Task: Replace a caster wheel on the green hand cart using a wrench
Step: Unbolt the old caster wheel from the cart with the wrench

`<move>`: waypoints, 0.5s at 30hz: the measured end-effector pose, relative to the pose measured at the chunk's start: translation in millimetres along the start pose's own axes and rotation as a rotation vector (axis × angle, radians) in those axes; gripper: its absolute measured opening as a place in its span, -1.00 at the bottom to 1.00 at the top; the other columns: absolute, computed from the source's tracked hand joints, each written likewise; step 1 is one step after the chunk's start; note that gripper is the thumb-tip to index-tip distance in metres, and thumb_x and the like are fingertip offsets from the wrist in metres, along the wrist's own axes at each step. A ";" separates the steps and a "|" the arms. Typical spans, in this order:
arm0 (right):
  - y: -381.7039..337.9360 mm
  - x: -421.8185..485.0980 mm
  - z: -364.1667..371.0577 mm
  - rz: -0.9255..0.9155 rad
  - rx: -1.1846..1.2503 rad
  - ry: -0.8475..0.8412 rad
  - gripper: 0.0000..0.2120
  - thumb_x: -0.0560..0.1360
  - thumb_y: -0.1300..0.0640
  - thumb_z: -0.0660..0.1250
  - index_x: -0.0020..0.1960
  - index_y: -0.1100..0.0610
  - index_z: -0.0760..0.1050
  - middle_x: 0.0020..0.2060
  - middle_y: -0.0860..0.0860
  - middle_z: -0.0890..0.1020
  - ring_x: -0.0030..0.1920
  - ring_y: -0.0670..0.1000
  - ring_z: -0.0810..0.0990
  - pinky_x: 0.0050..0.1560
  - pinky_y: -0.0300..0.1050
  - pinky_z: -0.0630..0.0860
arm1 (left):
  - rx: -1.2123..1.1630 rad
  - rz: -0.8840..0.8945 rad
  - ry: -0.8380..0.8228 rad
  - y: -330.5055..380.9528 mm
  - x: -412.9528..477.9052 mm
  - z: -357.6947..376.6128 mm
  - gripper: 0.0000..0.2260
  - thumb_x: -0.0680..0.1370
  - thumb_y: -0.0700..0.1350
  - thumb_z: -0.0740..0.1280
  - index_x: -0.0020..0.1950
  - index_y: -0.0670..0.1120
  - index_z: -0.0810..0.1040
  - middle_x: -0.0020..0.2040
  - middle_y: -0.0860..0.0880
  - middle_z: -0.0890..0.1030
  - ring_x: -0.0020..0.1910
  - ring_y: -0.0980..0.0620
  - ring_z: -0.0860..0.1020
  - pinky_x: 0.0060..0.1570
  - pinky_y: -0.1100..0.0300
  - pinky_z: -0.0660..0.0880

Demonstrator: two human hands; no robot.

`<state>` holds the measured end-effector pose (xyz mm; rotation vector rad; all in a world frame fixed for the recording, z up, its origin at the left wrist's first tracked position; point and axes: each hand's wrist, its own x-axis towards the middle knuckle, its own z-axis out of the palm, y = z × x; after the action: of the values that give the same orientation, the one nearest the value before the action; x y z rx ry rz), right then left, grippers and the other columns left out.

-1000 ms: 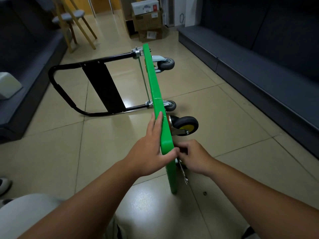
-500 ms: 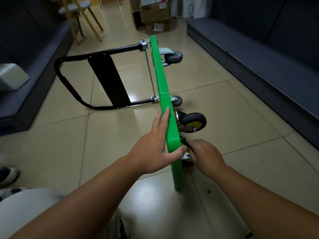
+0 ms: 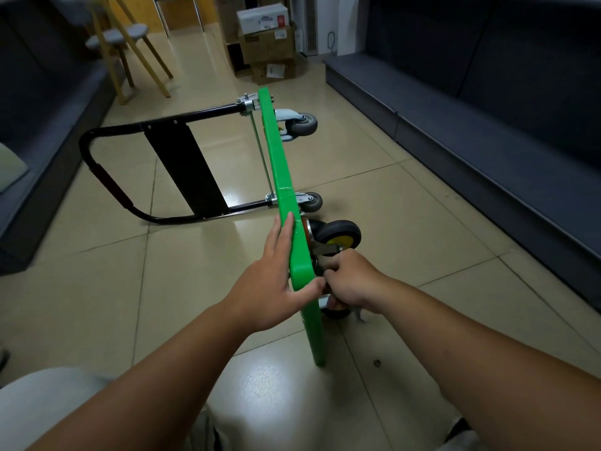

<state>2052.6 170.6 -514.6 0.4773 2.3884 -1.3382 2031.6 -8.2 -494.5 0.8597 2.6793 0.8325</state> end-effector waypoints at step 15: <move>36.3 0.9 22.0 -0.261 0.203 0.062 -0.79 0.65 0.13 0.29 0.19 0.01 0.67 -0.17 -0.11 0.72 -0.23 -0.04 0.70 -0.27 -0.15 0.62 | -0.036 -0.014 -0.010 -0.6 1.6 2.4 0.00 0.45 0.33 0.27 0.64 0.20 -0.36 0.67 0.15 -0.28 0.32 -0.07 0.54 0.13 -0.01 0.63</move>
<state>2071.6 169.6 -552.7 0.2695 2.4414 -1.7135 2030.8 -6.6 -496.9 0.8330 2.6504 0.8688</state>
